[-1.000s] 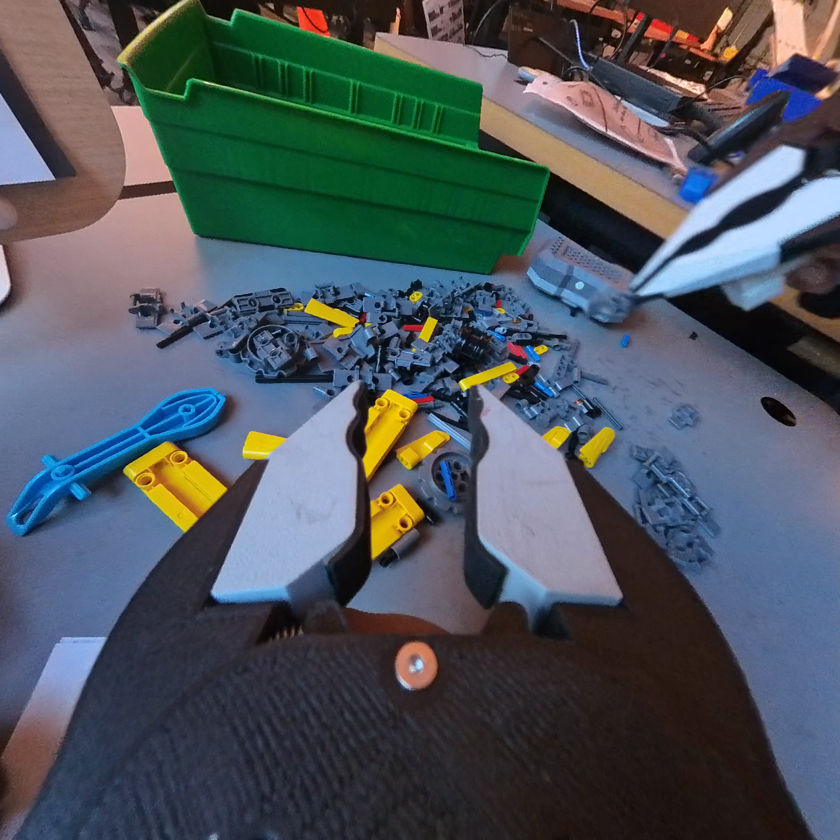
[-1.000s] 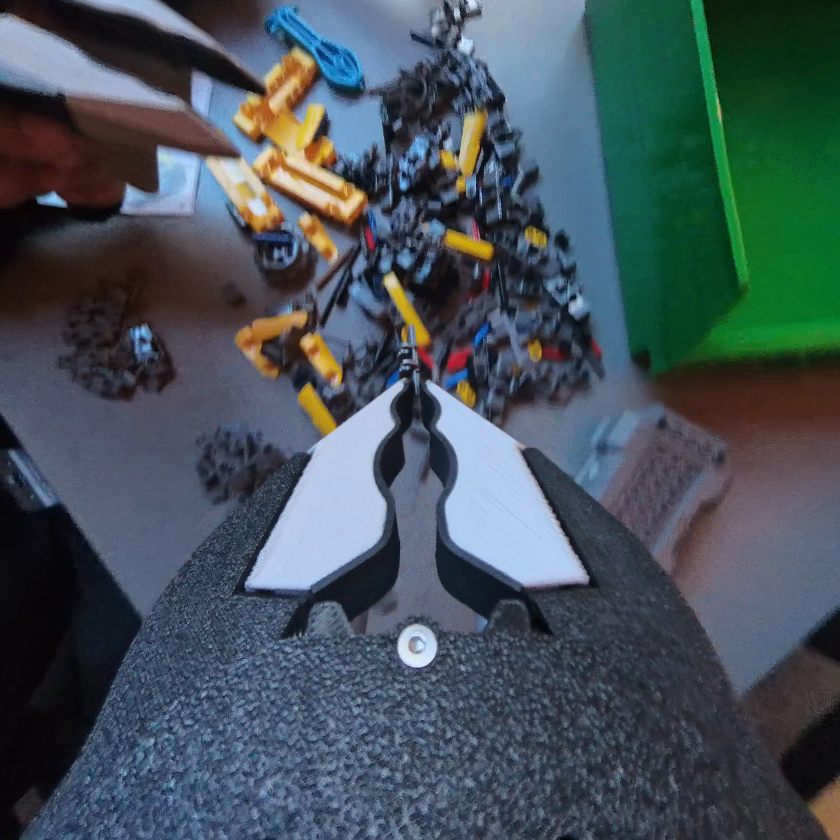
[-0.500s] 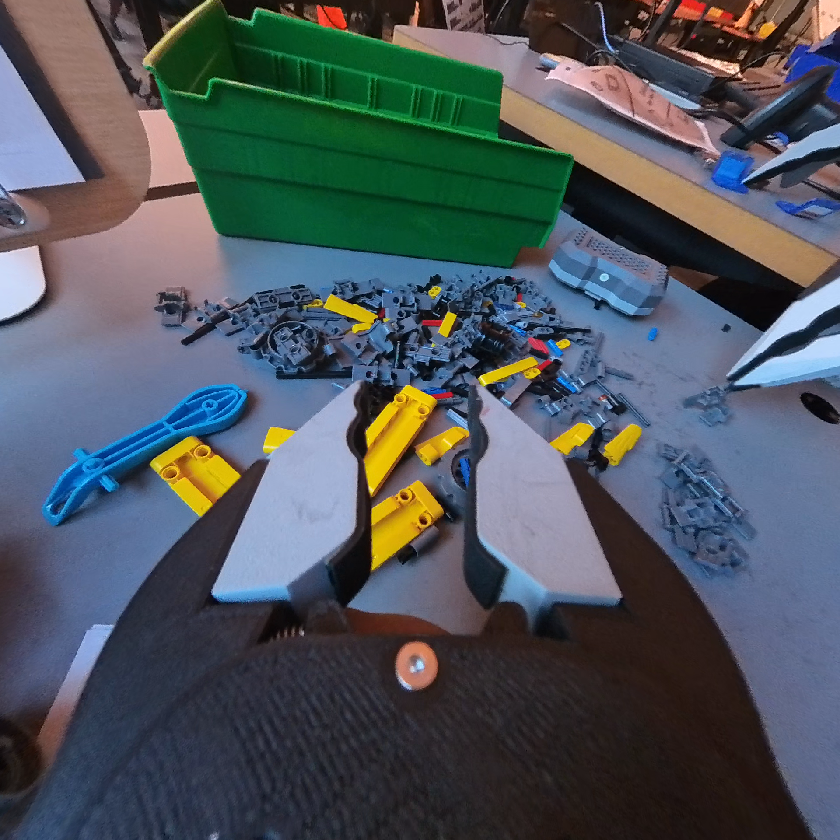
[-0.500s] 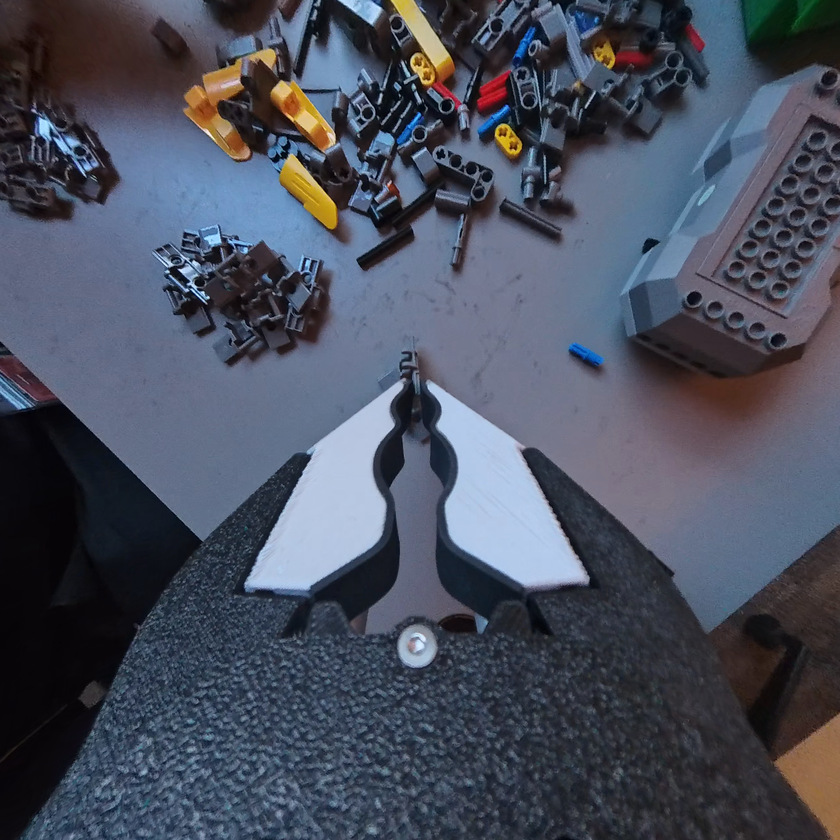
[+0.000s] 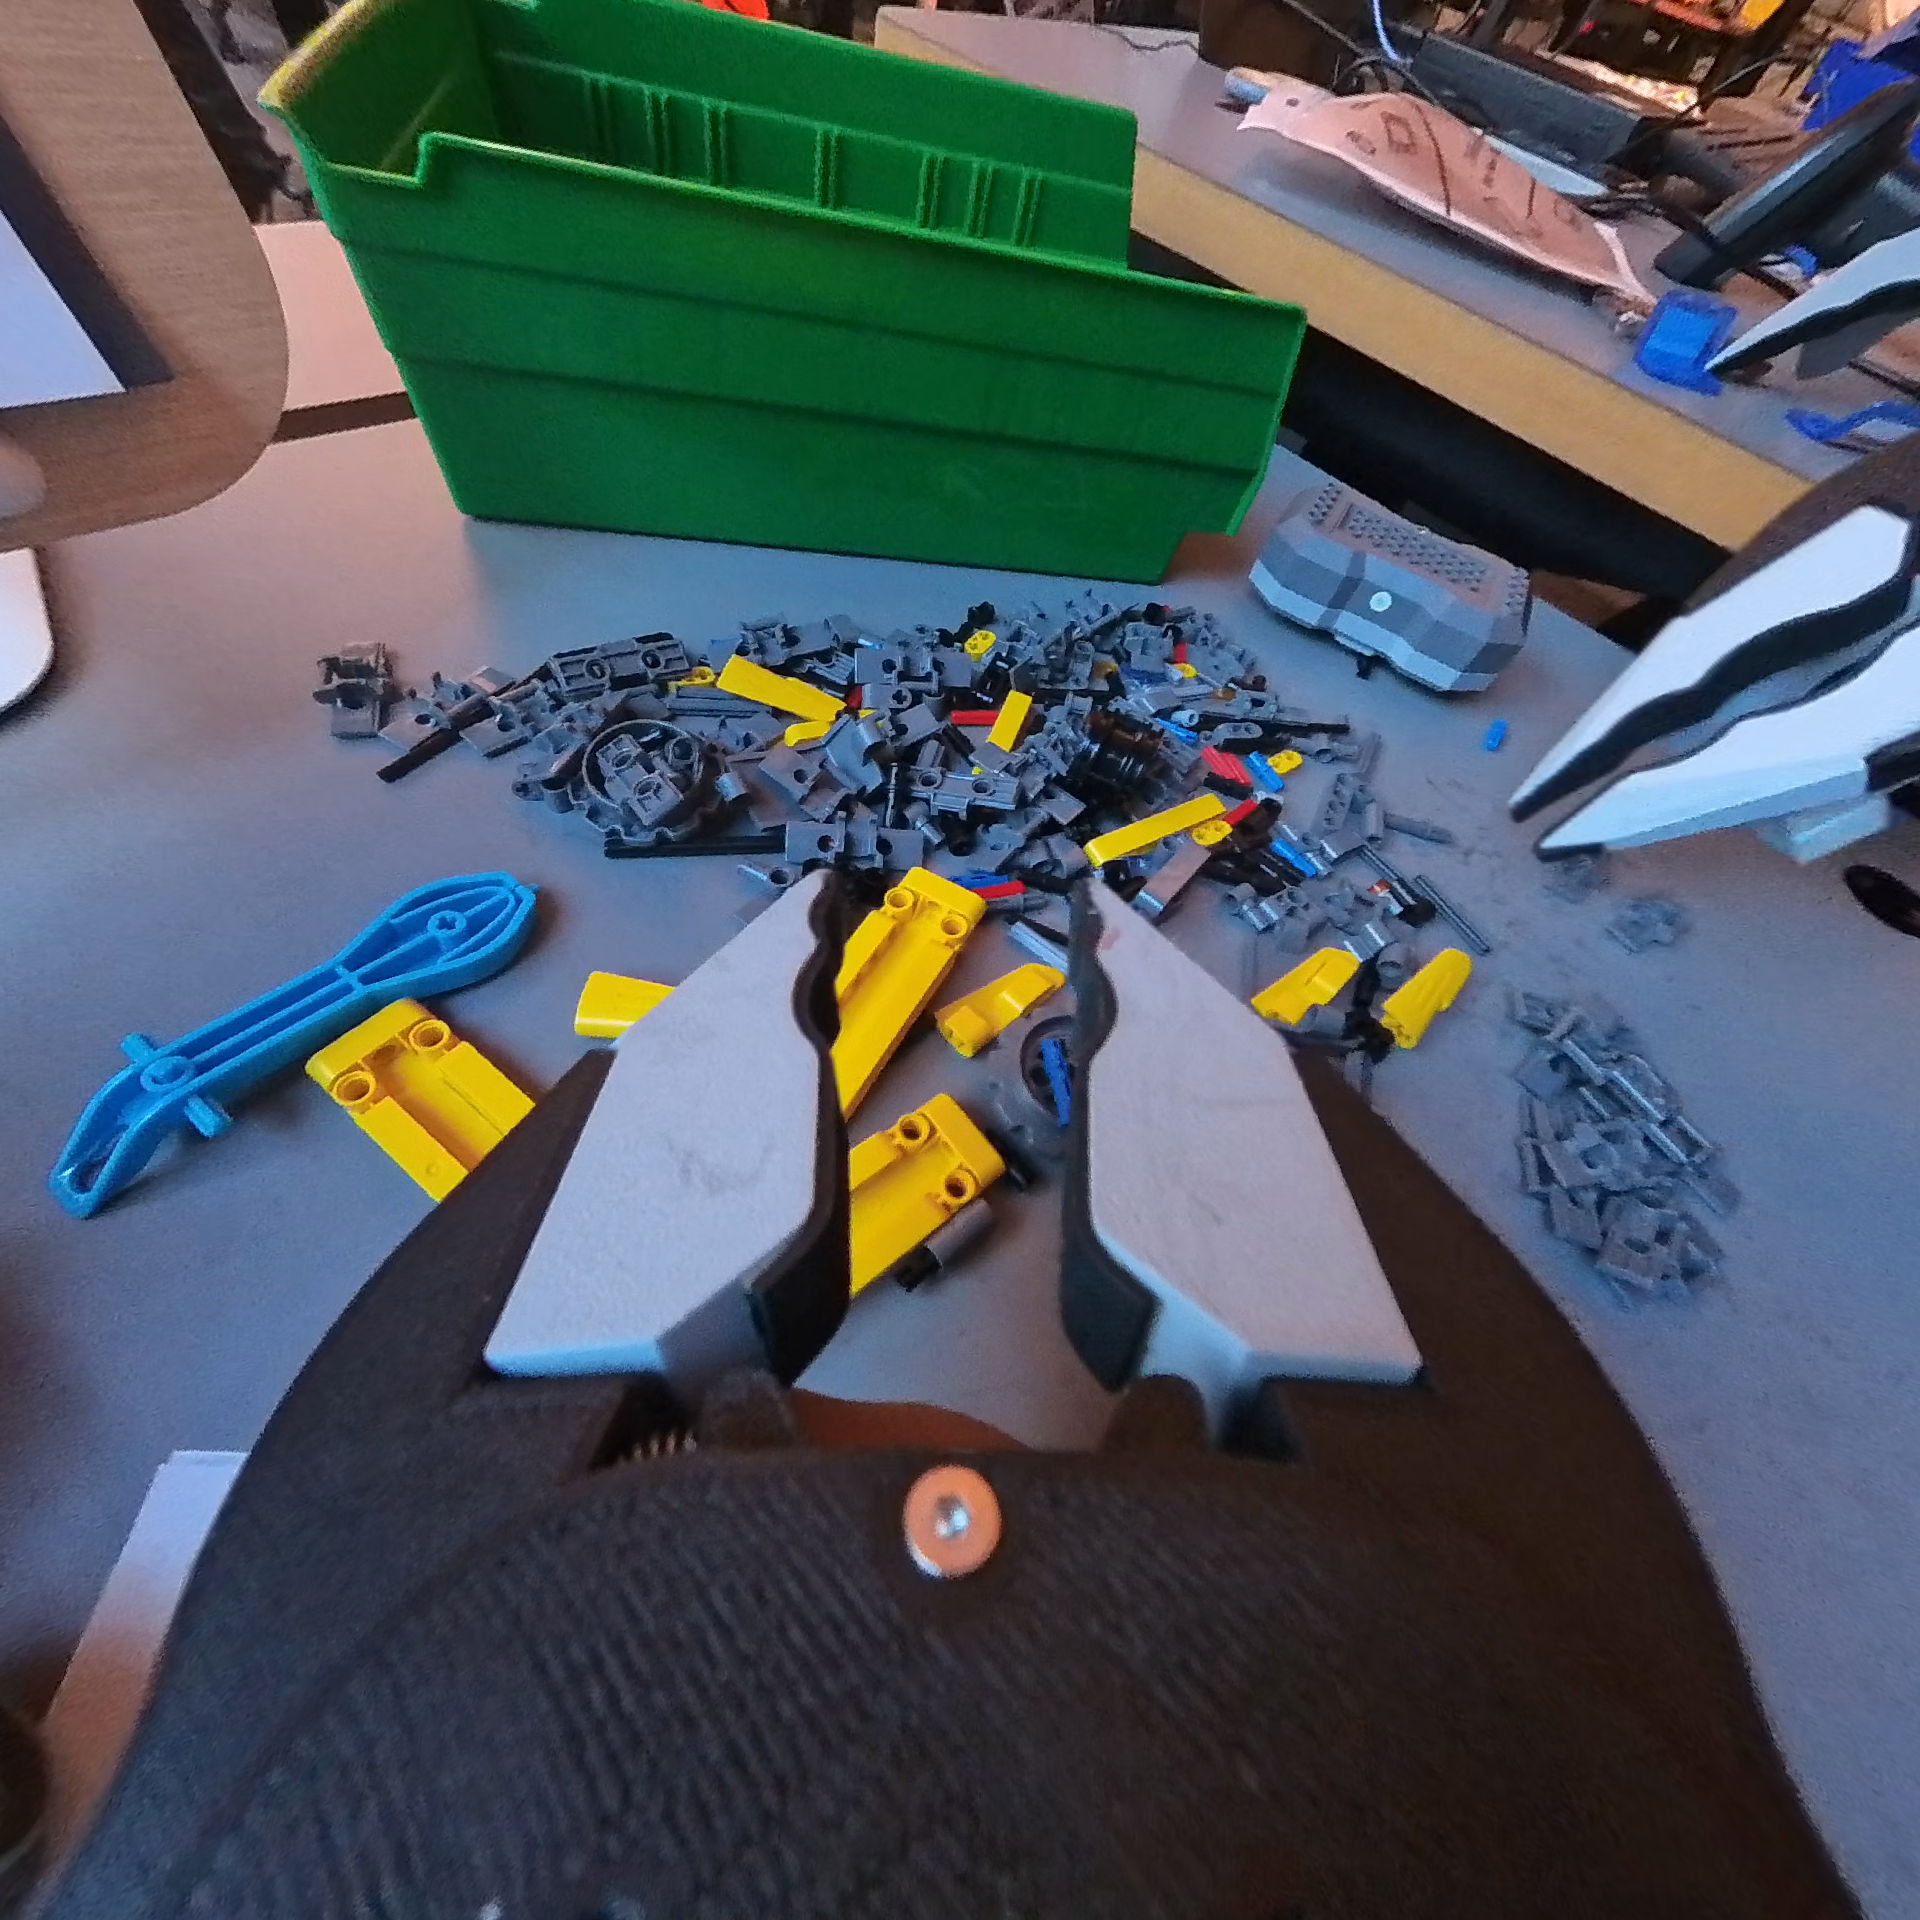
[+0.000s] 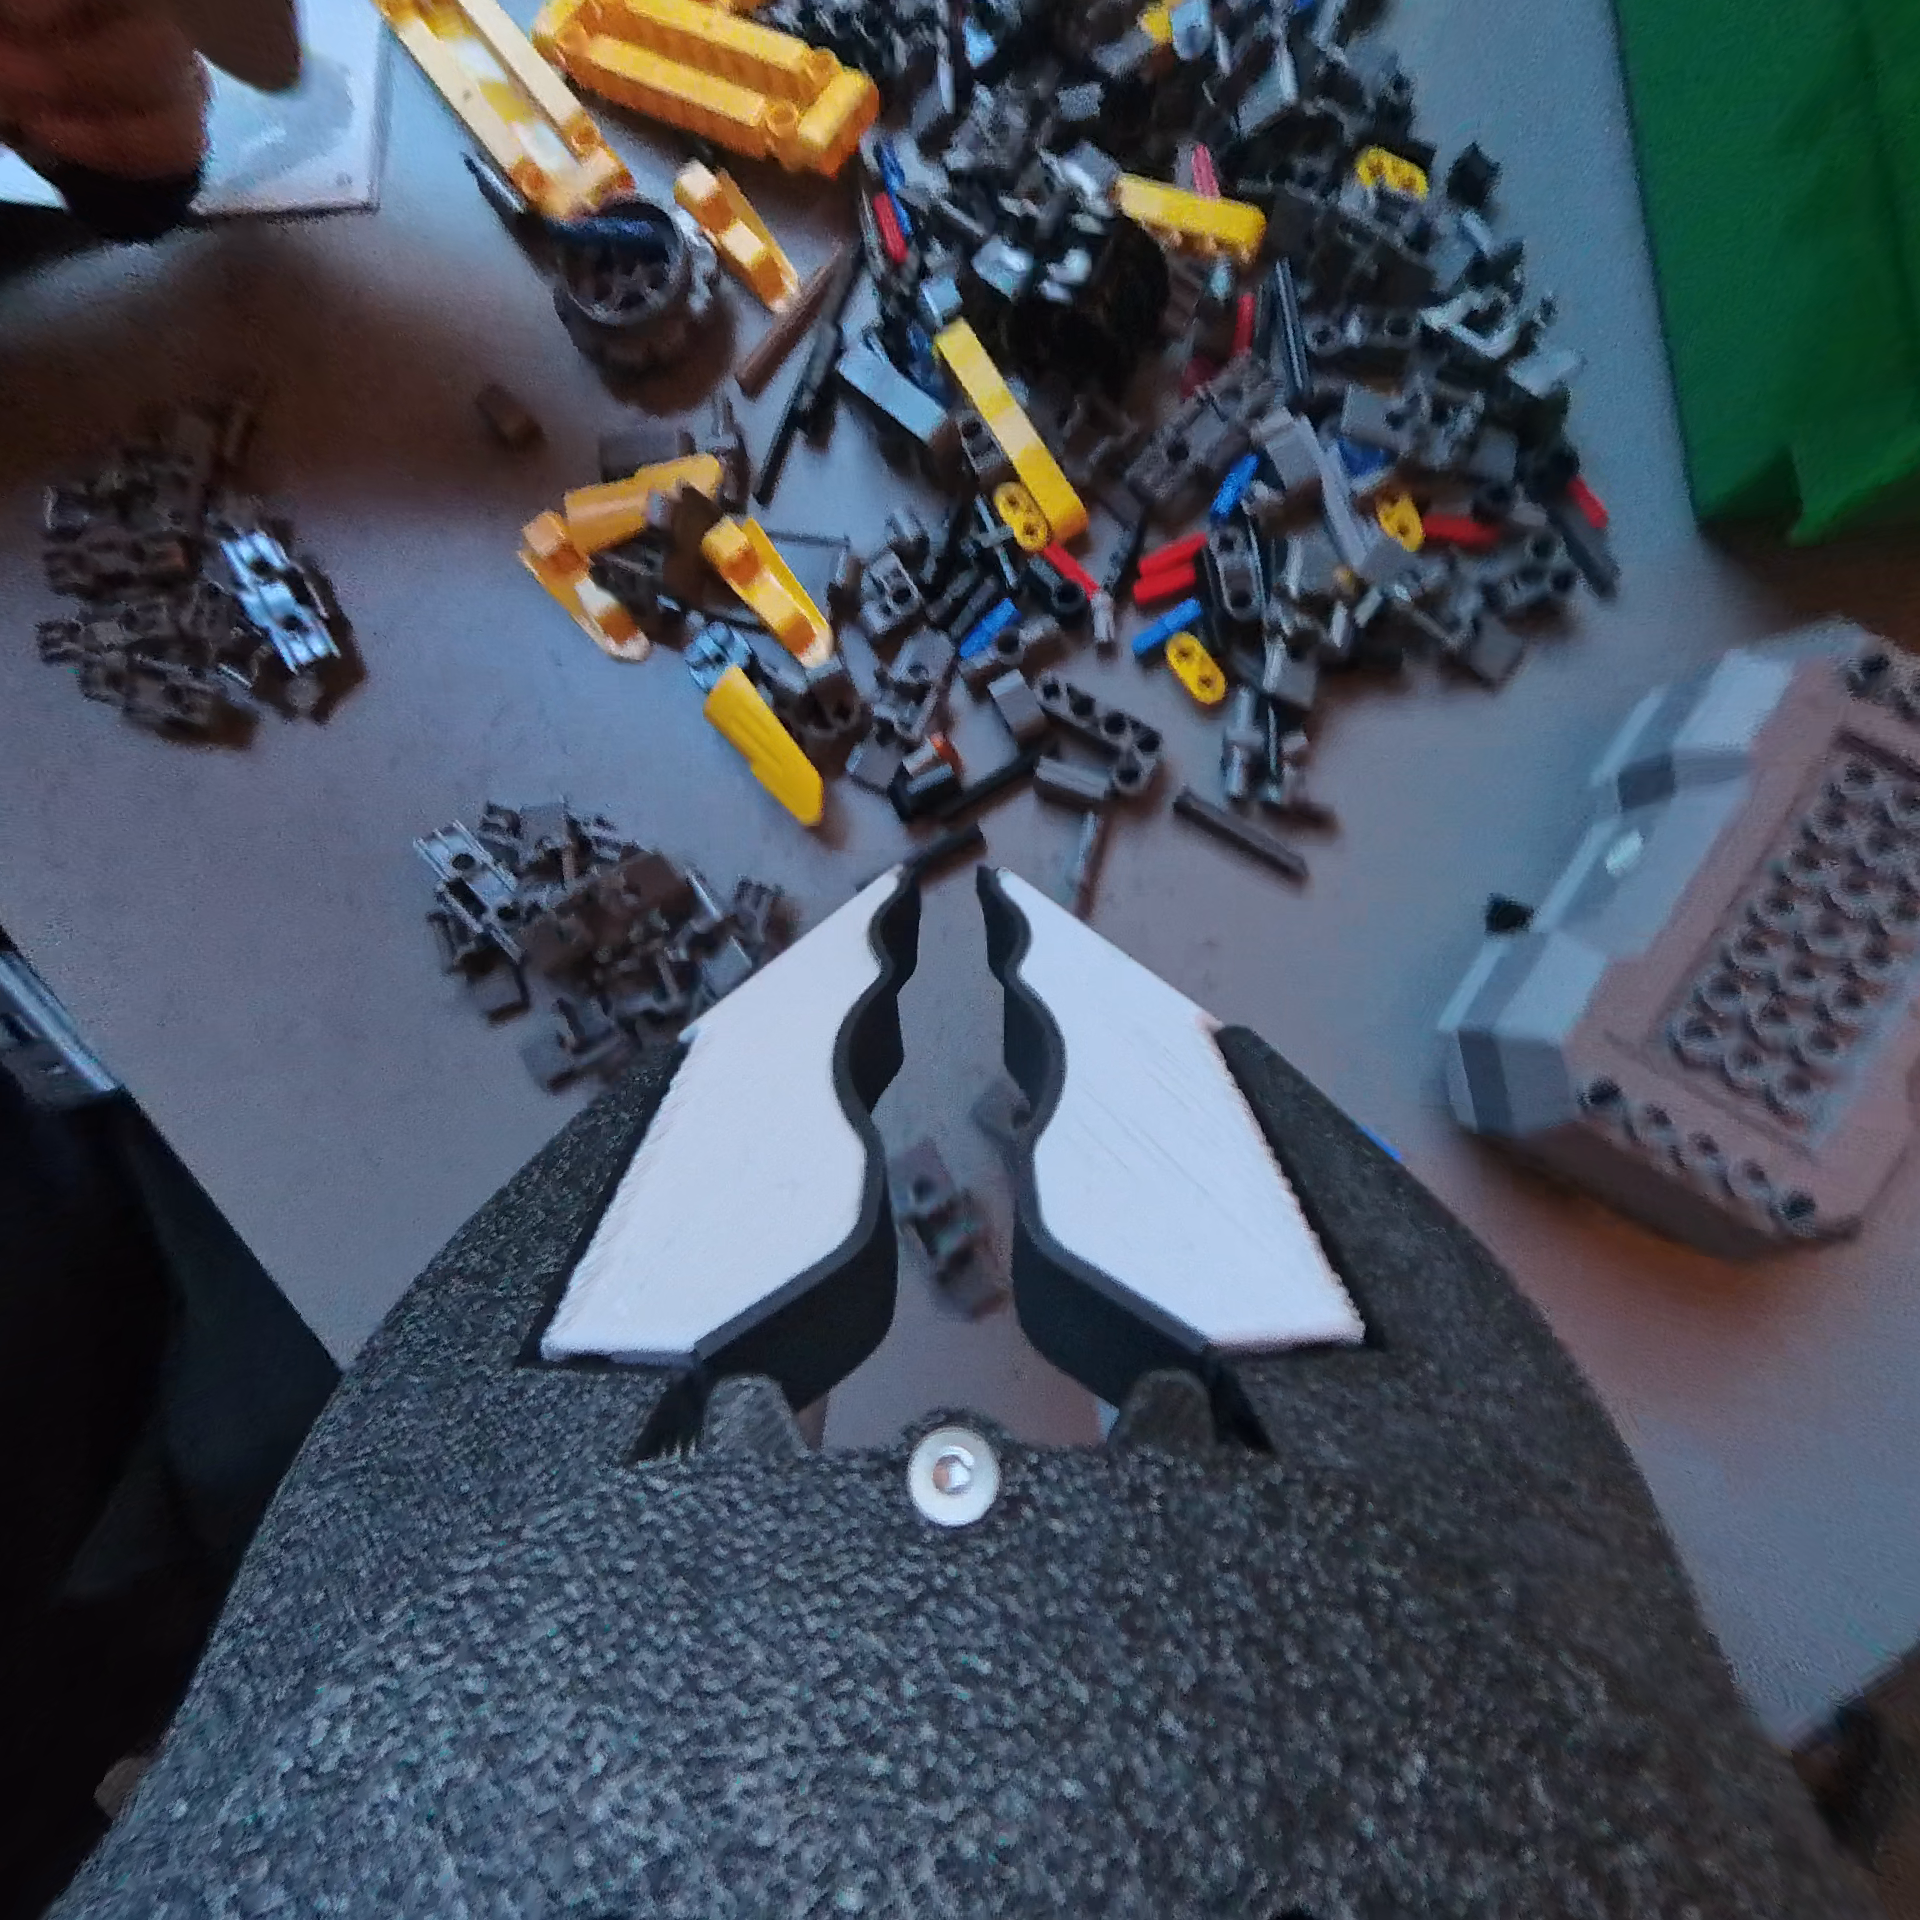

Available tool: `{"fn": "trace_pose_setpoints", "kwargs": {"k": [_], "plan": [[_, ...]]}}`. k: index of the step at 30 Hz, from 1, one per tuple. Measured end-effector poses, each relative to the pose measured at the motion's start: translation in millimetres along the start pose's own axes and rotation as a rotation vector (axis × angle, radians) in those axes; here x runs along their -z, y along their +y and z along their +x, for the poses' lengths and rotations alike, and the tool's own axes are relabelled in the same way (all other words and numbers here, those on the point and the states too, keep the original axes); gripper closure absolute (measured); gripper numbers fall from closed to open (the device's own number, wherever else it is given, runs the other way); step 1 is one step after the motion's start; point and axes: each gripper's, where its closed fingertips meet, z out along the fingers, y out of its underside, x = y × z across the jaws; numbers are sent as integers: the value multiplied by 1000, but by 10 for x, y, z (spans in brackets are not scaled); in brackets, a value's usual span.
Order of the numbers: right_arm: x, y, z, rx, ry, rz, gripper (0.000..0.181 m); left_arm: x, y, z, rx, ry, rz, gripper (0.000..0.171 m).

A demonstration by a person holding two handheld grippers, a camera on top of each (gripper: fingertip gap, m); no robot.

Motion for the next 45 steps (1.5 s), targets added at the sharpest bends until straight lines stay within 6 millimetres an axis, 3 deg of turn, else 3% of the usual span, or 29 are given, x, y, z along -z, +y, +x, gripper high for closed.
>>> {"fn": "trace_pose_setpoints", "kwargs": {"k": [6,8,12,19,27,35,45], "plan": [[-290,-239,-121,120,-69,-18,169,14,-18,1,22,12,9,132],[-336,-275,-213,234,-131,-32,169,14,-17,5,20,13,8,132],[-386,-234,-140,488,-107,-145,169,12,-19,26,20,22,8,132],[-440,-232,-166,698,-180,-270,167,29,-42,17,28,23,17,132],[-485,-169,-157,718,-248,-386,170,36,-52,11,38,28,22,132],[-491,-165,-163,648,-255,-351,170,38,-53,-9,49,28,23,132],[-152,-344,-143,608,-152,-234,170,36,-41,-45,56,21,19,132]]}}
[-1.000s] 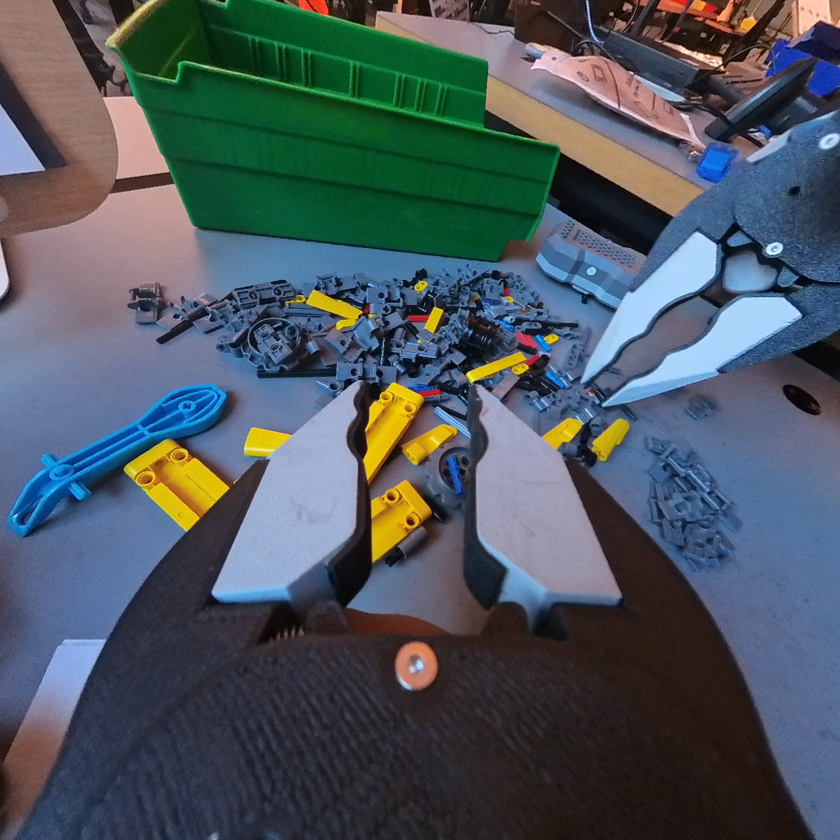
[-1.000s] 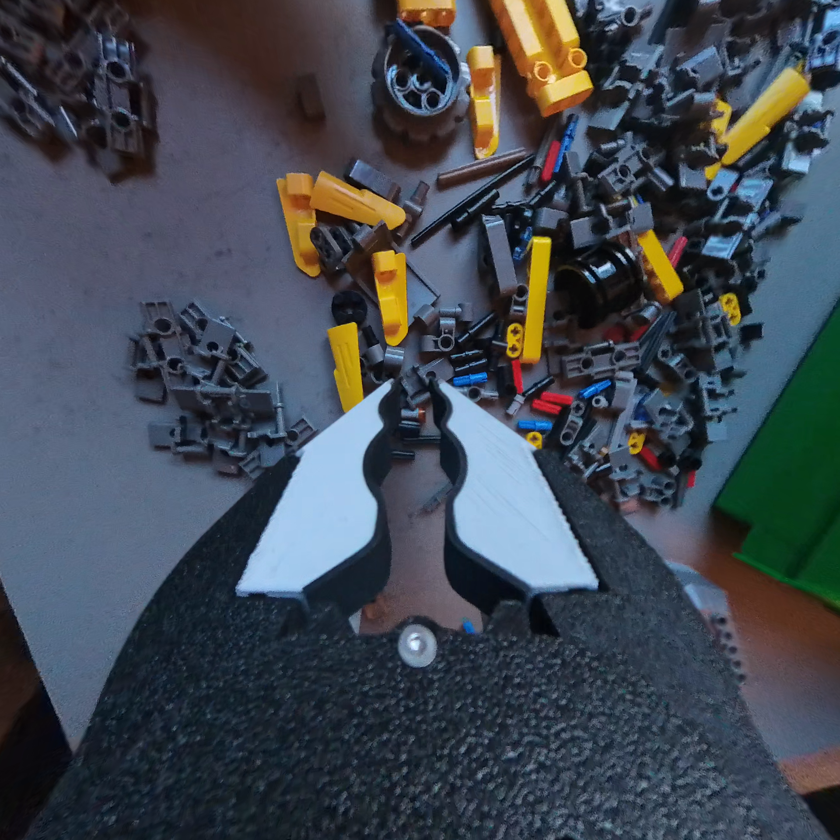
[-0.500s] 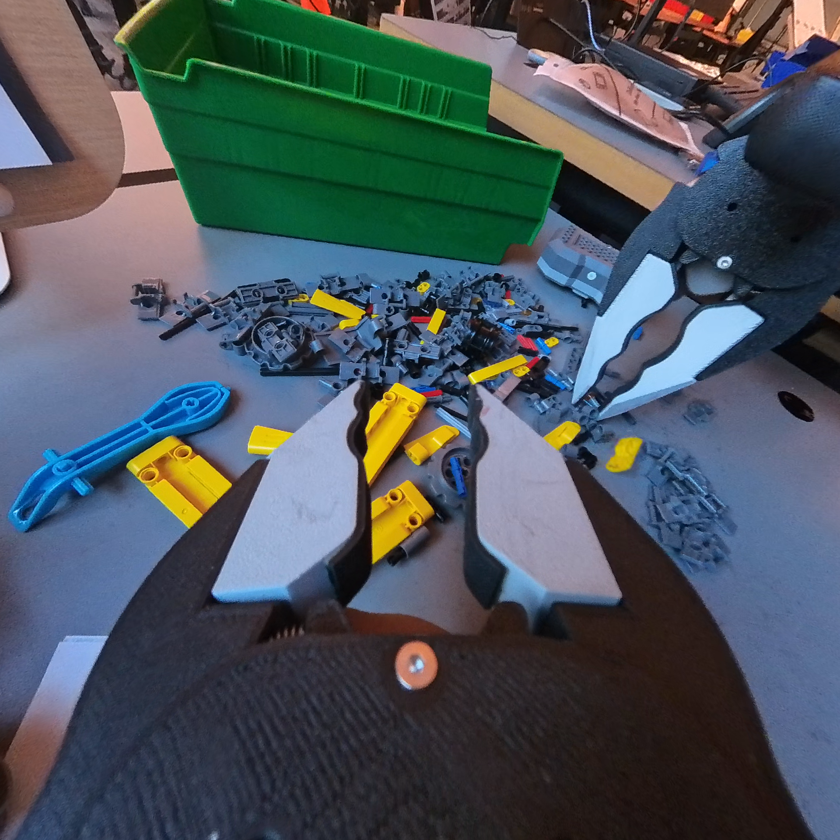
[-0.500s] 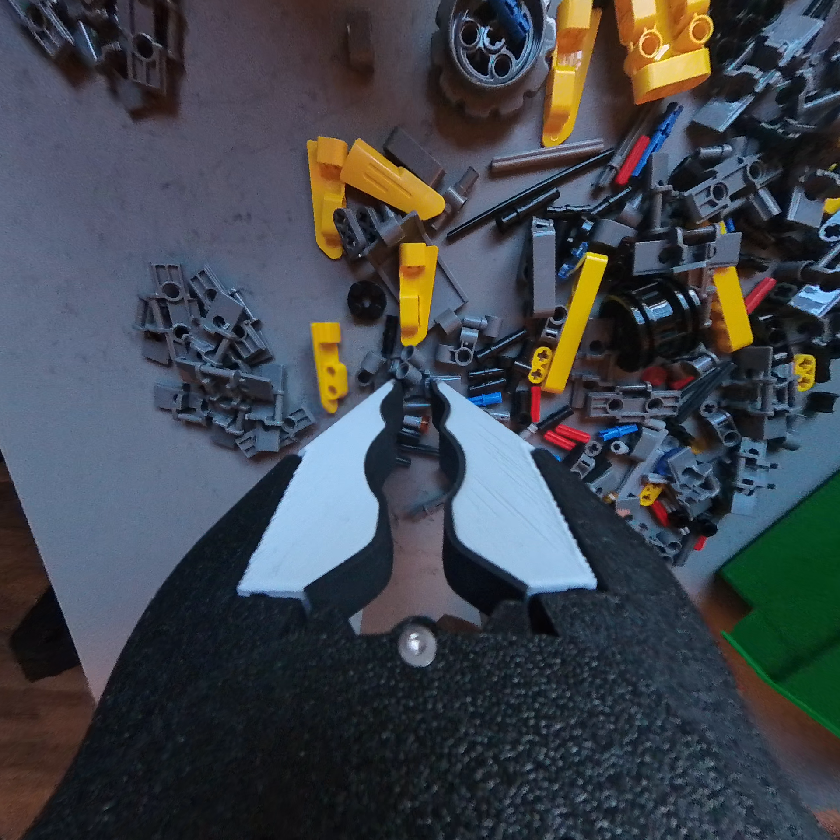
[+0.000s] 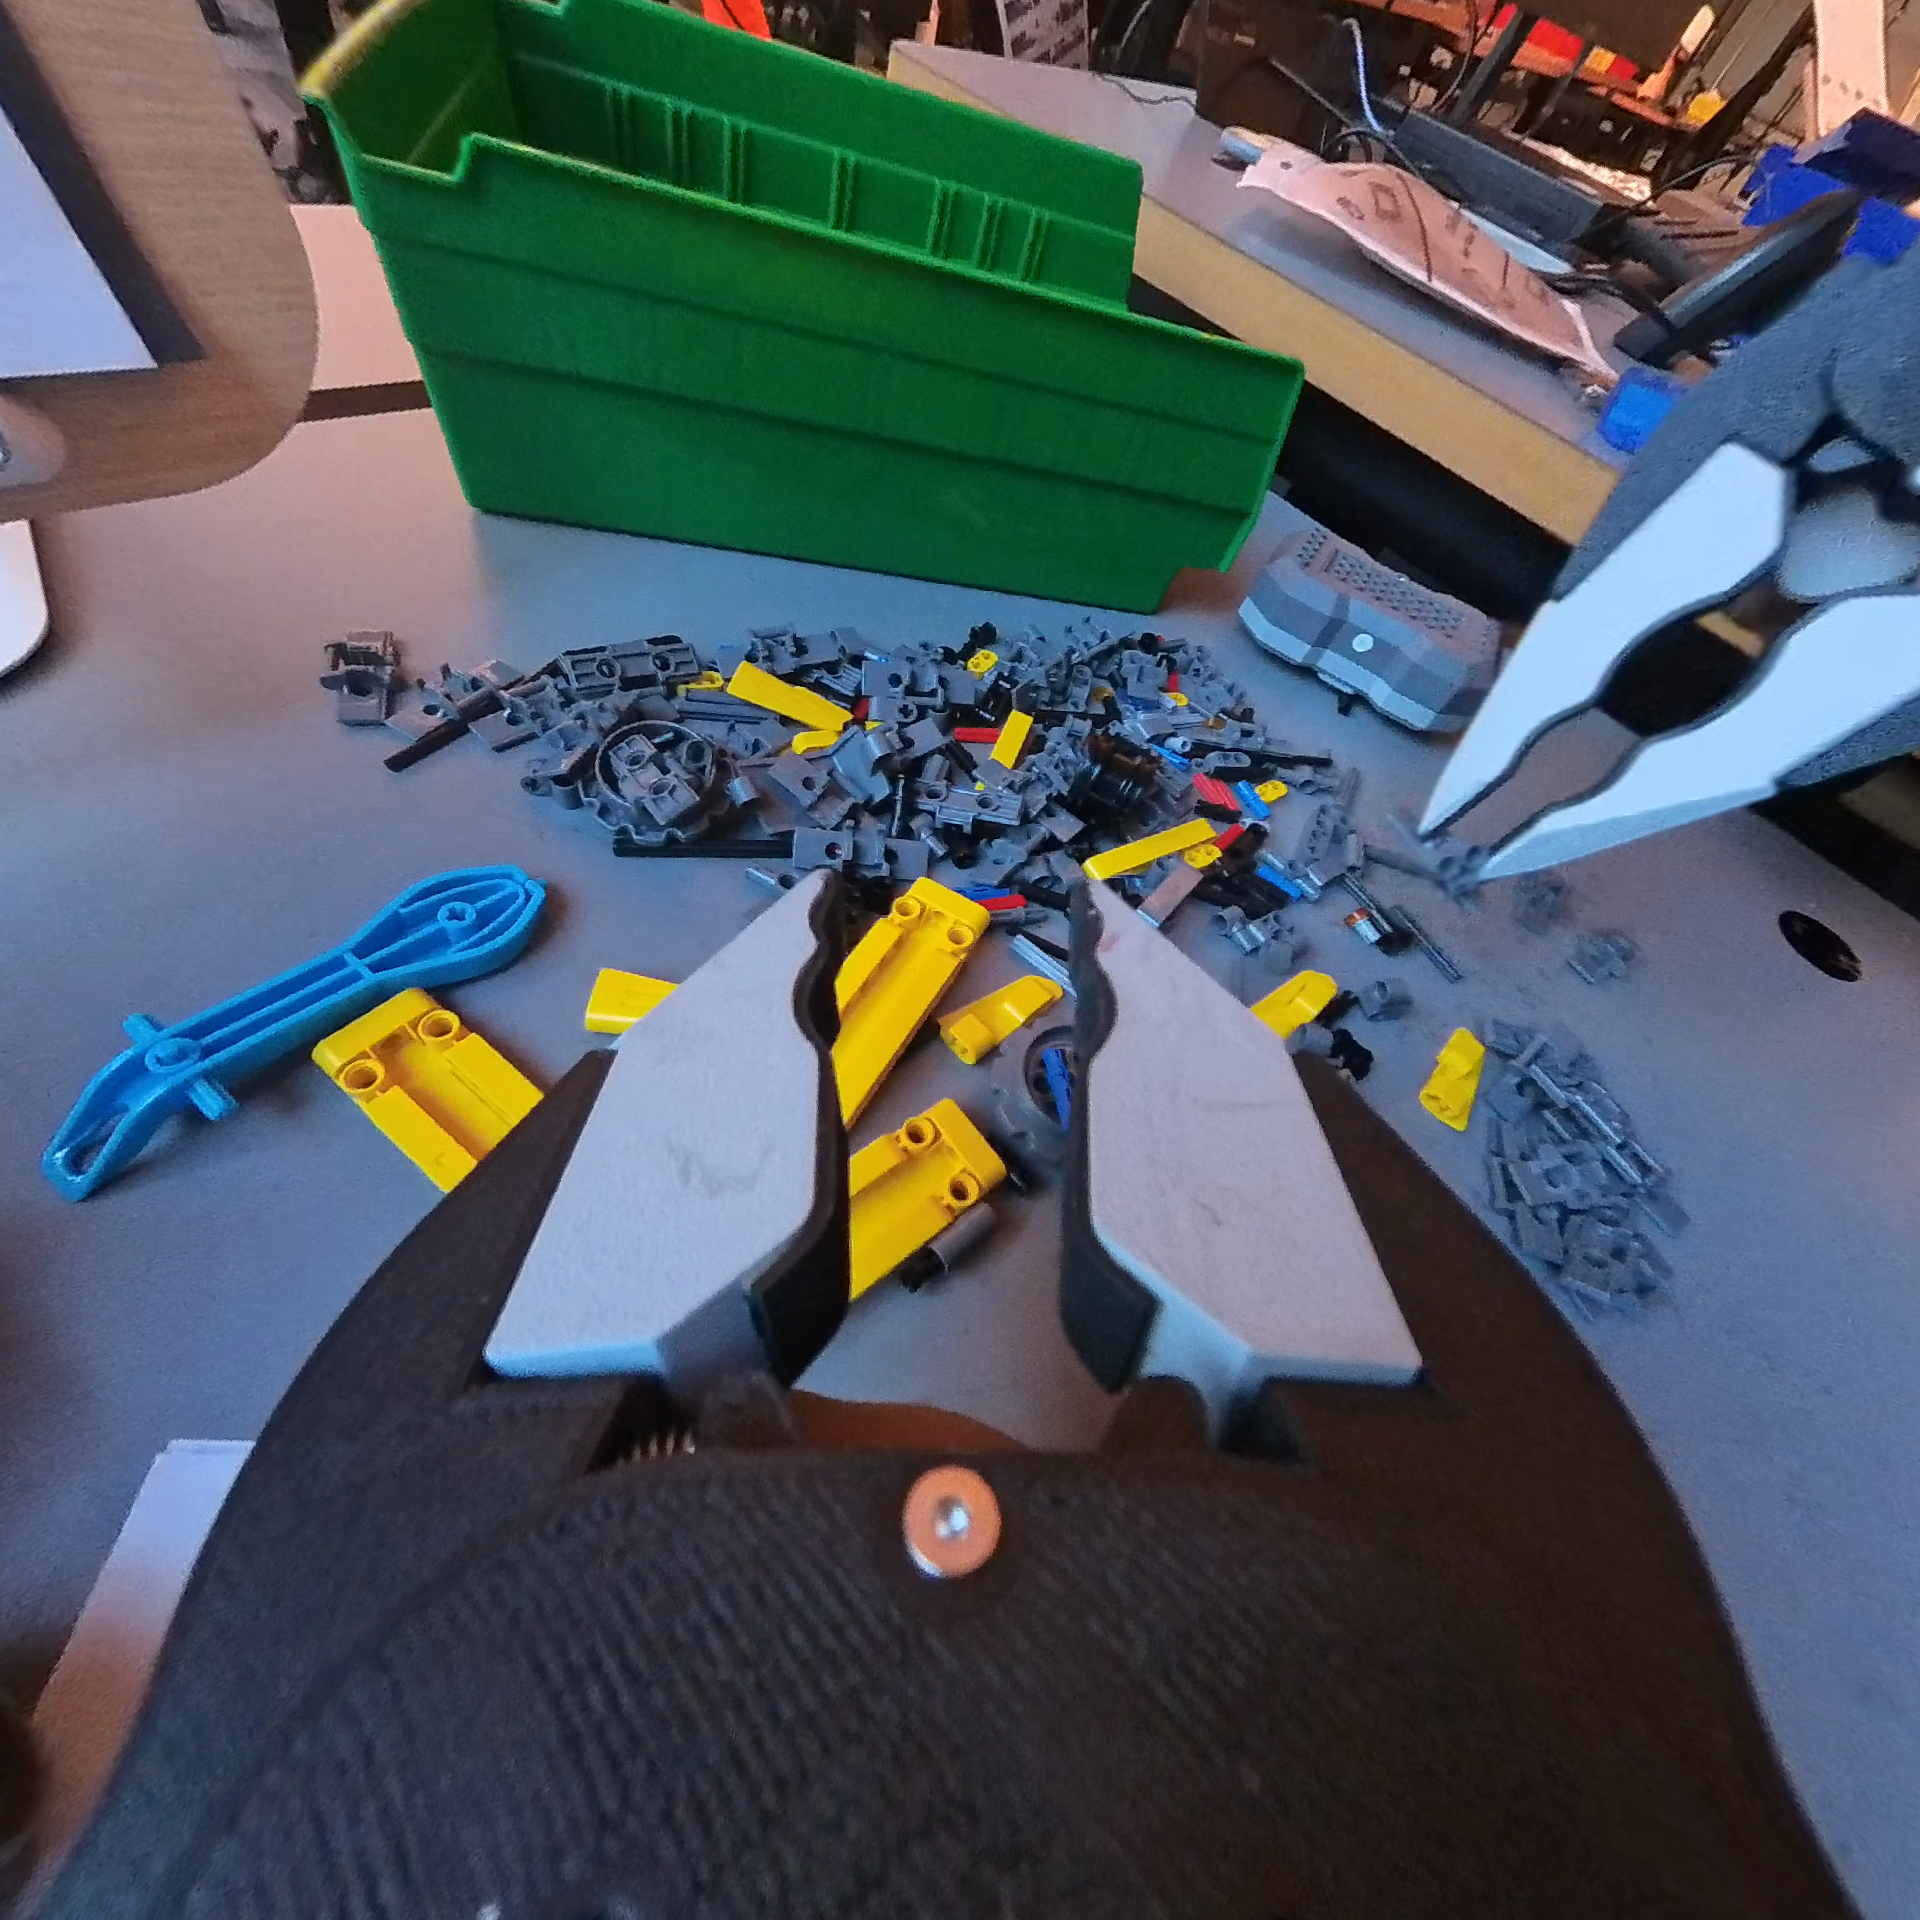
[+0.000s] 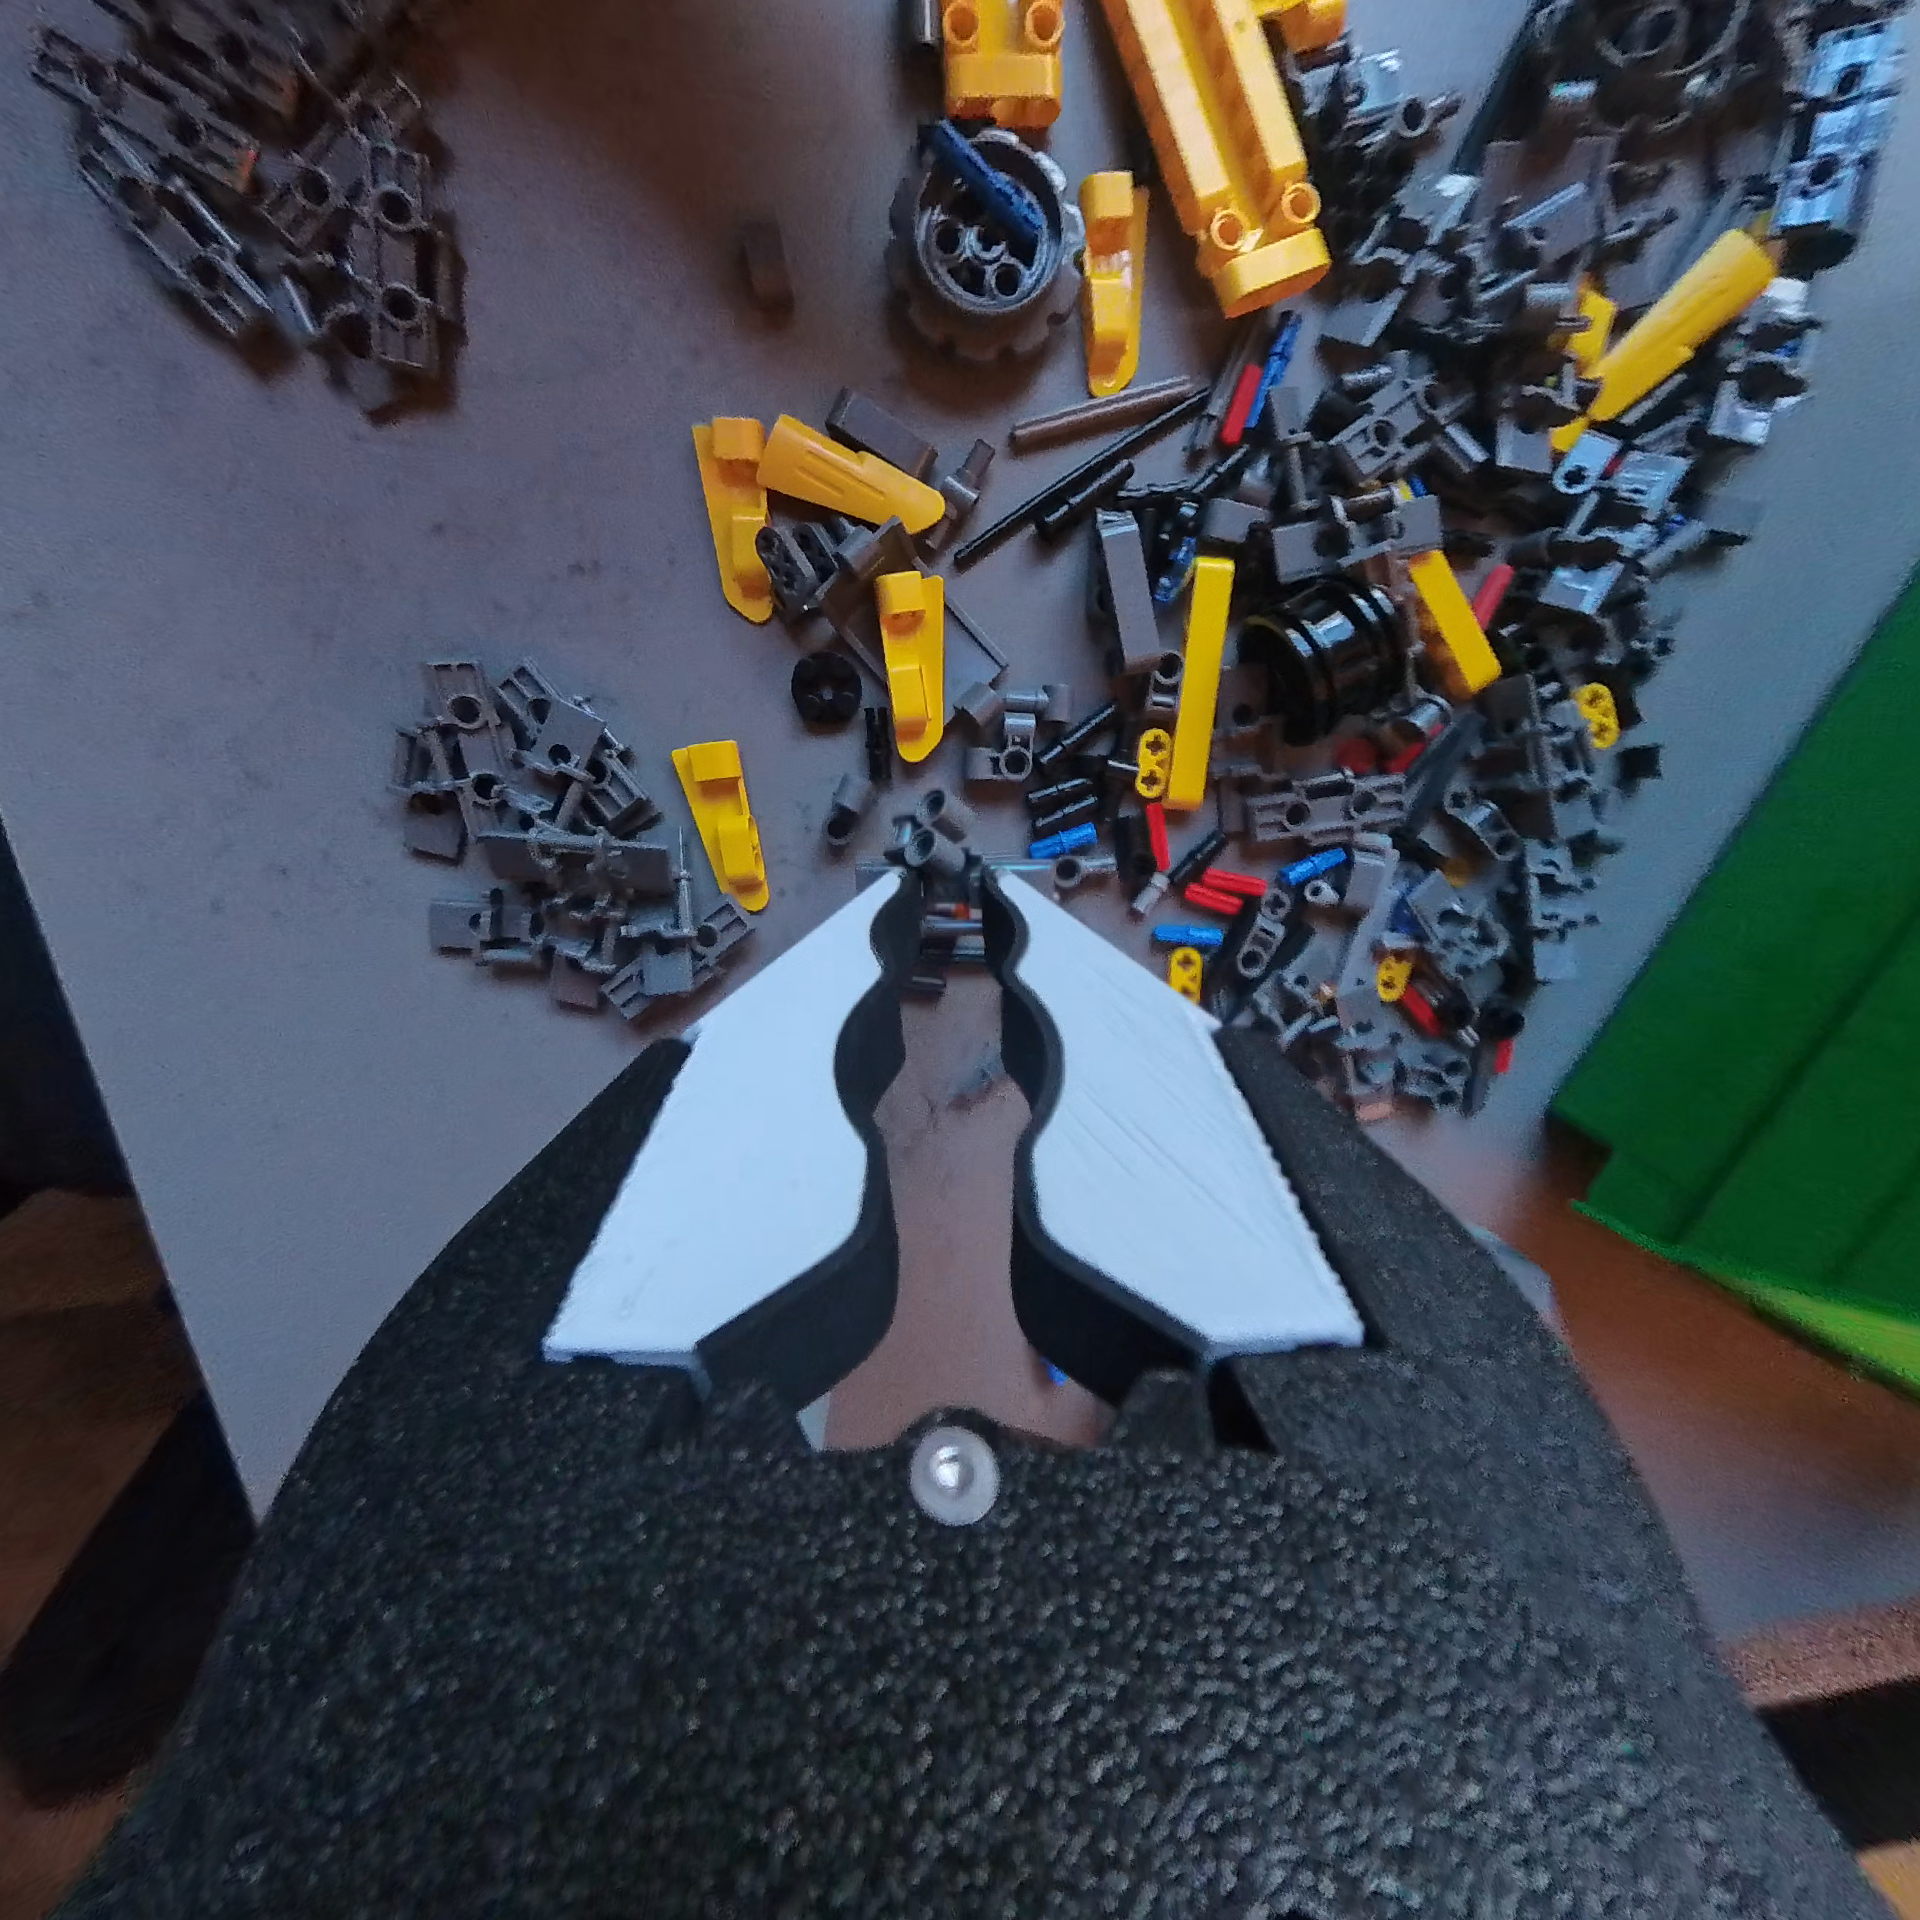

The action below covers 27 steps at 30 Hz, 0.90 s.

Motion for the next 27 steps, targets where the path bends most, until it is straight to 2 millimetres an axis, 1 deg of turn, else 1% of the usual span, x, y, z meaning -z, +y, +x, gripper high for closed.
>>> {"fn": "trace_pose_setpoints", "kwargs": {"k": [2,4,8,10,13,15,18,20,22,24,27], "plan": [[108,34,-29,-14,29,18,170,20,-31,-1,8,3,13,132],[214,108,-97,-28,52,25,170,34,-52,6,9,6,22,132],[374,346,-342,-84,58,33,170,22,-36,31,4,12,14,132],[390,515,-475,-111,57,19,170,21,-38,44,-5,11,14,132],[375,778,-581,-157,74,-18,170,18,-36,55,-11,11,14,132],[362,877,-606,-187,86,-20,170,16,-30,56,-12,11,12,132],[325,1020,-534,-202,147,-68,170,10,-20,53,-12,10,8,132],[276,1053,-502,-214,147,-85,170,4,-10,50,-15,8,4,132],[235,1038,-492,-210,135,-84,170,-2,2,43,-17,6,-1,132],[218,1004,-485,-204,124,-73,170,-1,2,36,-14,5,-1,132],[229,968,-442,-216,113,-42,165,6,-10,30,-6,7,4,132]]}}
